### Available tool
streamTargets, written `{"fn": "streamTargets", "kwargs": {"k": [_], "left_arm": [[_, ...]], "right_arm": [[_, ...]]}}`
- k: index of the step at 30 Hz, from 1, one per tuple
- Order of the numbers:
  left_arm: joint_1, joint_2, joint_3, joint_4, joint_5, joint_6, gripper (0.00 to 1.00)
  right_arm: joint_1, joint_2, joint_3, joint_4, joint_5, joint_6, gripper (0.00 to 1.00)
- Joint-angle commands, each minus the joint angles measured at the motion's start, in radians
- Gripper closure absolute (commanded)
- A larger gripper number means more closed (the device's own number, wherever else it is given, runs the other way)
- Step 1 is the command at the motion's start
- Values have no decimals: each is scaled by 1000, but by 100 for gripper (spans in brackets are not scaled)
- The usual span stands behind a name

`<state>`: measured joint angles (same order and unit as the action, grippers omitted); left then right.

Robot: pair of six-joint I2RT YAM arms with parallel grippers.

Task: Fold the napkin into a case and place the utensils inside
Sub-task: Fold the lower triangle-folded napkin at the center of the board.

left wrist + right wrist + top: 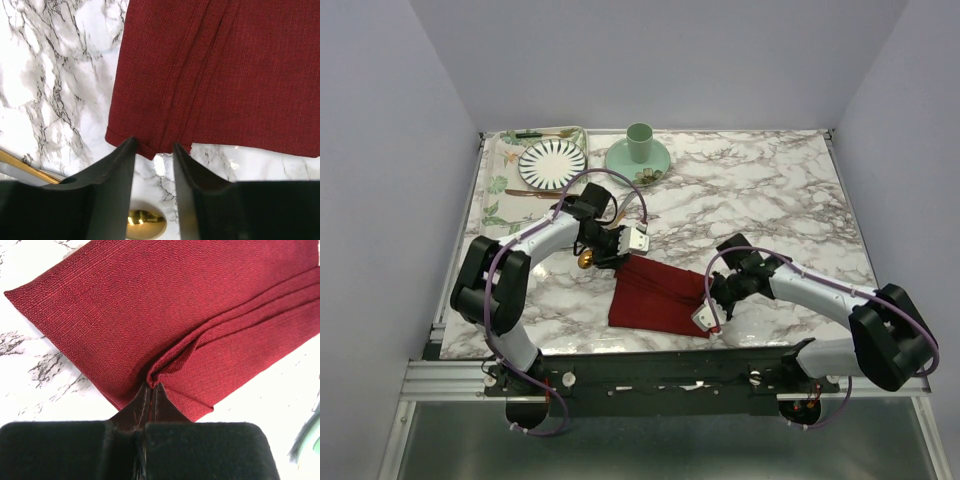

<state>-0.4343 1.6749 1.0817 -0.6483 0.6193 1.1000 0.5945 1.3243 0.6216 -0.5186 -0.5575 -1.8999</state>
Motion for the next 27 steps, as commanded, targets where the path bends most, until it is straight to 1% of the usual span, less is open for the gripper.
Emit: {"fn": "streamTargets", "kwargs": {"k": [1, 2, 3, 5, 6, 8, 10, 11, 12, 16, 20, 23, 27], "left_arm": [[-12, 11, 26, -1, -21, 20, 60], [-15, 9, 24, -1, -21, 23, 63], [-18, 8, 23, -1, -23, 26, 68], [-20, 2, 14, -1, -27, 29, 74], [-20, -1, 12, 1, -30, 35, 76], [-23, -15, -2, 13, -36, 35, 76], [-23, -43, -34, 53, -52, 20, 55], [-23, -49, -45, 85, -58, 20, 49], [-24, -53, -51, 93, -64, 21, 47], [-27, -47, -55, 113, -92, 11, 47], [-30, -57, -69, 174, -115, -5, 47], [-35, -57, -77, 196, -122, -5, 49], [-41, -52, -80, 207, -135, 11, 53]], "right_arm": [[2, -36, 7, 6, -10, 10, 99], [2, -37, 6, 6, -10, 13, 99], [2, -37, 7, 5, -9, 18, 99], [1, -39, 9, 6, -13, 33, 99], [1, -40, 9, 6, -16, 36, 99], [1, -45, 9, 6, -21, 41, 99], [1, -48, 4, 5, -24, 44, 99], [-1, -50, 3, 5, -24, 42, 99], [-1, -50, 1, 6, -25, 42, 99], [-1, -51, 6, 6, -28, 50, 99], [-1, -46, 9, 5, -27, 56, 99], [-2, -45, 7, 5, -28, 53, 99], [-1, -43, 12, 5, -30, 55, 99]]}}
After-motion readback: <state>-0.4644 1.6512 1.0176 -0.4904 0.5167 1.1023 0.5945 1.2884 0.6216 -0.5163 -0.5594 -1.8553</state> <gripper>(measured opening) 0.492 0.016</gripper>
